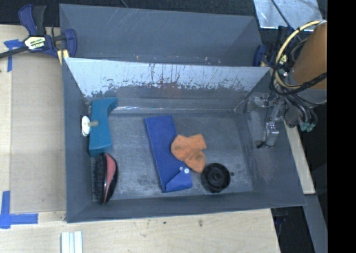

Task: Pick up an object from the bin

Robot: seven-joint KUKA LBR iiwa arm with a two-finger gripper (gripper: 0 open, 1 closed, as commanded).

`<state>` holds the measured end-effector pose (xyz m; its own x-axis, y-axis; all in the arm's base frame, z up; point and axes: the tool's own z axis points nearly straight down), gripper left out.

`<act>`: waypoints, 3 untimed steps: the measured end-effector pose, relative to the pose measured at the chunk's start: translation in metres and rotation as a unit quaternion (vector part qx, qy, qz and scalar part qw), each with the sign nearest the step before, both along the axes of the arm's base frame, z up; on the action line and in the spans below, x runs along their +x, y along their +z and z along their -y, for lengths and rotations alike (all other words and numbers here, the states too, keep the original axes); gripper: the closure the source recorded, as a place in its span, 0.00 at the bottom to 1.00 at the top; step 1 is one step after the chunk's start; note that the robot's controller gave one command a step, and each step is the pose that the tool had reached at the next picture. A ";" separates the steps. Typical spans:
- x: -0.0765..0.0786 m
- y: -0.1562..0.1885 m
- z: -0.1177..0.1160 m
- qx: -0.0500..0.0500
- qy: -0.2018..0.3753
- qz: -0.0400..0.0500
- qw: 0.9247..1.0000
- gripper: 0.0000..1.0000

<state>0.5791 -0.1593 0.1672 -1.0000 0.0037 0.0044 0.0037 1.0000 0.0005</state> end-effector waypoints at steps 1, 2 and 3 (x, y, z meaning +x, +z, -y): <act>0.002 0.005 -0.001 -0.001 0.002 0.004 1.000 0.00; -0.018 -0.036 -0.037 -0.002 0.069 0.007 0.998 0.00; -0.043 -0.040 -0.061 0.000 0.252 0.003 0.968 0.00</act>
Offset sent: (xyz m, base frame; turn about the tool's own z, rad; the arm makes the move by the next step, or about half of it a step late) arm -0.0470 0.0922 -0.0972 -0.3275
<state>0.5356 -0.0984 0.1270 -0.8743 -0.4853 -0.0012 -0.4853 0.8743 -0.0001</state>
